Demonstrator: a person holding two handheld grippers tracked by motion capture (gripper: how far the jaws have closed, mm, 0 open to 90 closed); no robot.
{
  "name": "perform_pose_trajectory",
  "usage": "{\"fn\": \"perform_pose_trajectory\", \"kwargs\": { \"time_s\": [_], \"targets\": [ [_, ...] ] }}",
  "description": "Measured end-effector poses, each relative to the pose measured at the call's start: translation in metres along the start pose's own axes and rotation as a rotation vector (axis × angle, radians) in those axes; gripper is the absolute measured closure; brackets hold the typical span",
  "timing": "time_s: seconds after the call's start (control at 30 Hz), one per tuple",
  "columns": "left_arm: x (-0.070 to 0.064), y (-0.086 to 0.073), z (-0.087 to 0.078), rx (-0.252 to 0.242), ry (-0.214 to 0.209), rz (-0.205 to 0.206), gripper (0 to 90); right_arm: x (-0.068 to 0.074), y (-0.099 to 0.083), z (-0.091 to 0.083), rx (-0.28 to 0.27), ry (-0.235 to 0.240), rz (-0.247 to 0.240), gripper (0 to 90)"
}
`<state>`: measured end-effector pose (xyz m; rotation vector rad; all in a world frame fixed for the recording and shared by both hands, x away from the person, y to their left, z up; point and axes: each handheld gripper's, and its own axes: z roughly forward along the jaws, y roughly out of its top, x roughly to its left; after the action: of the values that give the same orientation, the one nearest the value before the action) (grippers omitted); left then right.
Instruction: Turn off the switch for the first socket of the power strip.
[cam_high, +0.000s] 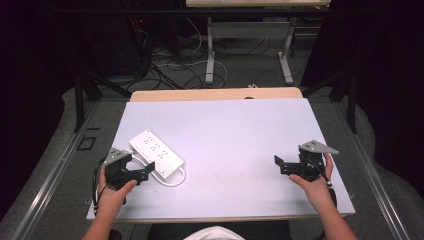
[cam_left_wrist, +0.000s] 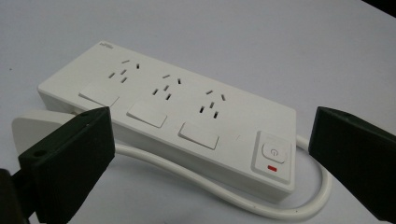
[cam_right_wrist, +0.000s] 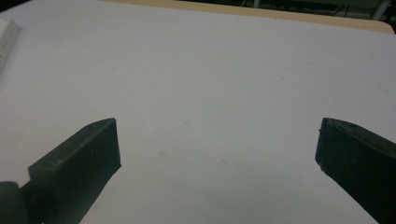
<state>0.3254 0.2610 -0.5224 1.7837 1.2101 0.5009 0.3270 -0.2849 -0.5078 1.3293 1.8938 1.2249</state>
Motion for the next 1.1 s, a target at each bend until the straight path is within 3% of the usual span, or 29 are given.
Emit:
{"fn": "perform_pose_trajectory", "kwargs": {
  "time_s": [0.07, 0.17, 0.3, 0.5, 0.73, 1.1],
  "targets": [
    [-0.003, 0.001, -0.001, -0.004, 0.001, 0.007, 0.1, 0.007, 0.002, -0.009, -0.01, 0.022, 0.01, 0.0],
    [-0.008, 0.001, -0.002, -0.011, 0.006, 0.028, 0.1, 0.013, 0.0, -0.018, -0.018, 0.005, -0.027, 0.0],
    [-0.017, 0.003, -0.004, -0.02, -0.001, 0.073, 0.1, 0.009, -0.005, -0.016, -0.017, -0.002, -0.008, 0.5],
    [-0.026, 0.004, -0.007, -0.023, -0.022, 0.097, 0.1, 0.007, -0.008, -0.013, -0.011, -0.019, -0.023, 4.4],
    [-0.03, 0.005, -0.007, -0.016, -0.019, 0.086, 0.4, 0.013, -0.011, -0.013, -0.011, -0.027, -0.054, 5.5],
    [-0.03, 0.014, -0.008, -0.008, -0.003, 0.082, 5.4, 0.012, -0.015, -0.009, -0.015, -0.011, -0.035, 6.6]
  ]
}}
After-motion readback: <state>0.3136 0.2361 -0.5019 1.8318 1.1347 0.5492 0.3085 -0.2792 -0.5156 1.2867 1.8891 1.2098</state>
